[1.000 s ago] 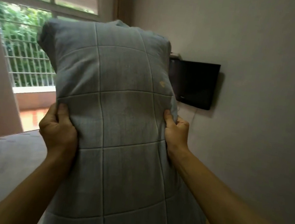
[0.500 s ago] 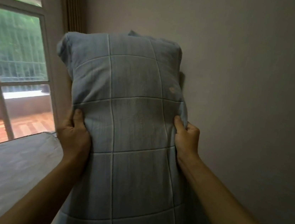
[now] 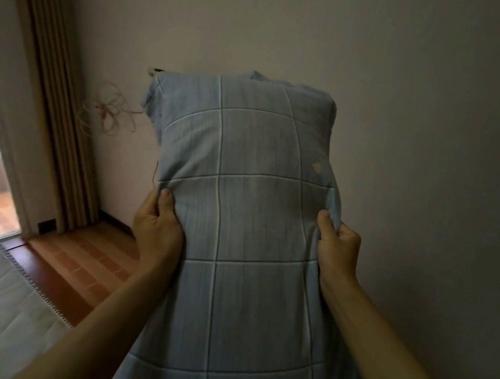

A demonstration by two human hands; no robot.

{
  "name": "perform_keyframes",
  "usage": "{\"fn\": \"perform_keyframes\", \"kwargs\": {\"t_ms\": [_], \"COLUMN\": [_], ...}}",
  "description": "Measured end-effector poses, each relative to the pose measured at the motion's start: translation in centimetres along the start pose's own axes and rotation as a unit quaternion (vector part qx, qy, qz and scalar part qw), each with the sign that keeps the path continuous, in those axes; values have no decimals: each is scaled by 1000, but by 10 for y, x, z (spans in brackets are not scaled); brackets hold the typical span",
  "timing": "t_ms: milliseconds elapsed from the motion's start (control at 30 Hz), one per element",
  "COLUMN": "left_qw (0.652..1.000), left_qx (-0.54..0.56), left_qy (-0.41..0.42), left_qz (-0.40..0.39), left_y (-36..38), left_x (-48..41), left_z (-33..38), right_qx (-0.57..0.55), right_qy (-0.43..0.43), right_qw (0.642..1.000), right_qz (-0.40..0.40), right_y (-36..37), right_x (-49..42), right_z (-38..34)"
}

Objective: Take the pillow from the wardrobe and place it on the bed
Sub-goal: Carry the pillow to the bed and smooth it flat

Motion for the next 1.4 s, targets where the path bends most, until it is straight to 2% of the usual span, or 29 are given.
{"fn": "perform_keyframes", "kwargs": {"t_ms": [133, 267, 633, 833, 1067, 1400], "left_qw": [999, 1000, 997, 979, 949, 909], "left_qx": [28, 29, -46, -137, -176, -255], "left_qy": [-8, -7, -19, -34, -35, -27], "left_qz": [-18, 4, 64, 148, 260, 329], "left_y": [44, 72, 107, 116, 151, 169], "left_x": [-17, -57, -132, -137, -126, -132], "left_z": [-35, -61, -119, -156, -152, -138], "right_qx": [5, 18, 55, 4, -10, -75], "right_qy": [-7, -6, -11, 41, 22, 89], "right_qw": [1000, 1000, 996, 988, 967, 924], "right_qz": [7, -11, -66, -151, -255, -364], "right_y": [2, 33, 117, 166, 216, 276], "right_x": [-44, -97, -211, -273, -343, -375], "right_z": [18, 26, 79, 149, 173, 222]}}
Point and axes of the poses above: each hand's wrist, its own x-axis away from the middle knuckle, its own y-axis out of the palm, z = x × y, the point moved 9 cm from there along -x, towards the middle knuckle, and after that the axes turned 3 degrees about -z, right-handed, at the moved point
